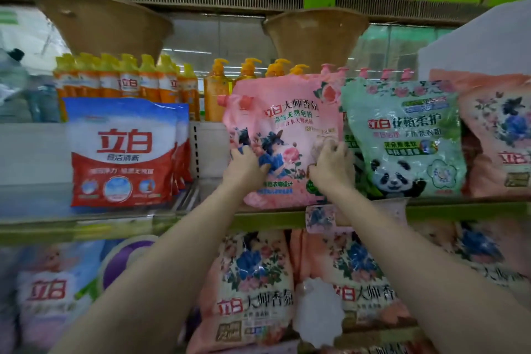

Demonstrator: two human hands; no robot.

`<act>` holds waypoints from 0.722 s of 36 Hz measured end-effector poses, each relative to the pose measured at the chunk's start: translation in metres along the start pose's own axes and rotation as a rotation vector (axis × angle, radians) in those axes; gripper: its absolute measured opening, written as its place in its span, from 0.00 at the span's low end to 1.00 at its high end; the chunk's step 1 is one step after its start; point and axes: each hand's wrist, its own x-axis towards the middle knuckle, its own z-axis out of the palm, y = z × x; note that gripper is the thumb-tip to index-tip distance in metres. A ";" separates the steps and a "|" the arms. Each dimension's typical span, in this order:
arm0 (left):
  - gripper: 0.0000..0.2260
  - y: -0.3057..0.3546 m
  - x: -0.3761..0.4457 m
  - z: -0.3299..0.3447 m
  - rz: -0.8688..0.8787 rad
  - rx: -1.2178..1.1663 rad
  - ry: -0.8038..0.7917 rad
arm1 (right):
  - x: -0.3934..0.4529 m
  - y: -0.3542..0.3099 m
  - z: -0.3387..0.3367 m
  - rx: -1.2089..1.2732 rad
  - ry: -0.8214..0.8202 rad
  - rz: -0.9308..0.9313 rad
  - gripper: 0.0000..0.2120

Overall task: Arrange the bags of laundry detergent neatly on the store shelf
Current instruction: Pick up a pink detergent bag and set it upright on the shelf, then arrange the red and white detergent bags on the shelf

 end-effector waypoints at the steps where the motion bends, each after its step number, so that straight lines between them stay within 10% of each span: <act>1: 0.26 -0.002 -0.004 -0.005 0.021 0.015 0.019 | -0.001 -0.006 0.003 -0.033 0.033 -0.062 0.18; 13: 0.20 -0.102 -0.039 -0.090 0.037 0.357 0.063 | -0.055 -0.130 0.049 -0.256 -0.383 -0.508 0.20; 26: 0.26 -0.261 -0.100 -0.207 -0.192 0.633 0.021 | -0.114 -0.278 0.097 -0.256 -0.432 -0.717 0.25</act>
